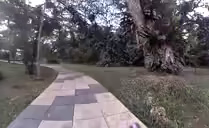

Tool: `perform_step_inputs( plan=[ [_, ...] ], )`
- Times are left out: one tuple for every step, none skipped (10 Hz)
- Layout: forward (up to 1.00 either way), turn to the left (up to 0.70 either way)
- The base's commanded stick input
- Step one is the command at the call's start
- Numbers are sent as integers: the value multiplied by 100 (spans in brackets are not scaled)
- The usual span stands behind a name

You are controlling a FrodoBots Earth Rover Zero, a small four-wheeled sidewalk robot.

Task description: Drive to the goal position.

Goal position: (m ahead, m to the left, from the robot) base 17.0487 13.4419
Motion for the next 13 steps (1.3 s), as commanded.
perform_step_inputs(
  plan=[
    [70,14],
    [70,14],
    [70,14],
    [70,14],
    [70,14],
    [70,14],
    [70,14],
    [70,14],
    [70,14],
    [70,14],
    [70,14],
    [70,14],
    [70,14]
  ],
)
